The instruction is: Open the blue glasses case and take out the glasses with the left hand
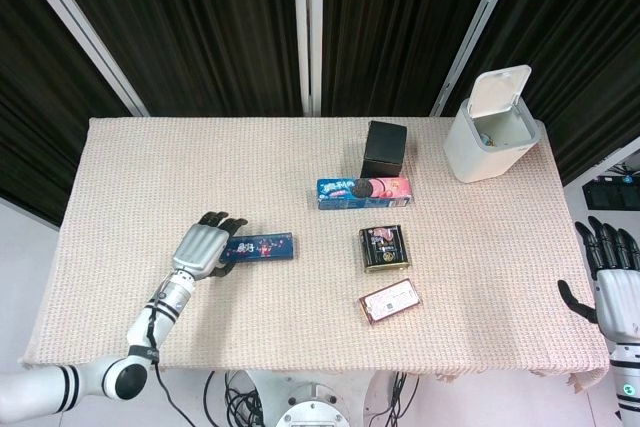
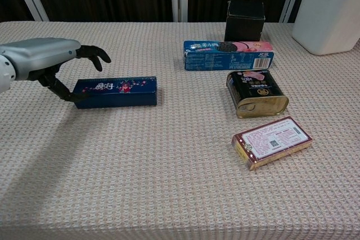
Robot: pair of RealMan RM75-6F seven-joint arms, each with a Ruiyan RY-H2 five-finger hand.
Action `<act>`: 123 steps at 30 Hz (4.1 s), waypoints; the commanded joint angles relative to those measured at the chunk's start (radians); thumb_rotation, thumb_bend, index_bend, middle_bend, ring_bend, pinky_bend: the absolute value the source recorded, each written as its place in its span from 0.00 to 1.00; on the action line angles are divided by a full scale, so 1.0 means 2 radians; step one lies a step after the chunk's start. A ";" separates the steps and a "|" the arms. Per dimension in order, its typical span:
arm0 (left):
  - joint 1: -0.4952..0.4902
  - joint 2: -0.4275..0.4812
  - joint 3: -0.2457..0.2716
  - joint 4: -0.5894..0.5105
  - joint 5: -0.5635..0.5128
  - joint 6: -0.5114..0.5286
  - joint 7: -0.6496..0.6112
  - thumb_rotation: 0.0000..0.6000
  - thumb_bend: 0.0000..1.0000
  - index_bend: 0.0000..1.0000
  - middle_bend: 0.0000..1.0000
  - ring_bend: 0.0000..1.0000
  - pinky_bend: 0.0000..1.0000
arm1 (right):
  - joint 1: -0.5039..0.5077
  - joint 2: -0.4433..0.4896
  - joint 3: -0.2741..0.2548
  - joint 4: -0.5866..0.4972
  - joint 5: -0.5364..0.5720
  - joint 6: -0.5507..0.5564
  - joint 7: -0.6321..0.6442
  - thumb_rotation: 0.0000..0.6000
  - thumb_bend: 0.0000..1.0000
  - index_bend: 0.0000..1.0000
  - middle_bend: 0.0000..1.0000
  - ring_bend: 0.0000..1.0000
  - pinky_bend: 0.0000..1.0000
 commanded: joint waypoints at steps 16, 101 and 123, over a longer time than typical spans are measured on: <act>-0.011 0.004 0.008 0.002 -0.022 -0.002 0.000 1.00 0.33 0.16 0.29 0.11 0.14 | 0.003 -0.002 -0.001 0.004 0.000 -0.005 -0.002 1.00 0.24 0.00 0.00 0.00 0.00; -0.011 0.020 -0.074 -0.014 -0.264 -0.017 -0.186 1.00 0.52 0.05 0.13 0.40 0.68 | 0.011 -0.022 0.001 0.022 -0.018 0.007 -0.001 1.00 0.24 0.00 0.00 0.00 0.00; 0.002 -0.042 -0.103 0.068 -0.218 0.076 -0.172 1.00 0.42 0.00 0.00 0.00 0.18 | 0.010 -0.027 0.003 0.028 -0.023 0.017 0.008 1.00 0.24 0.00 0.00 0.00 0.00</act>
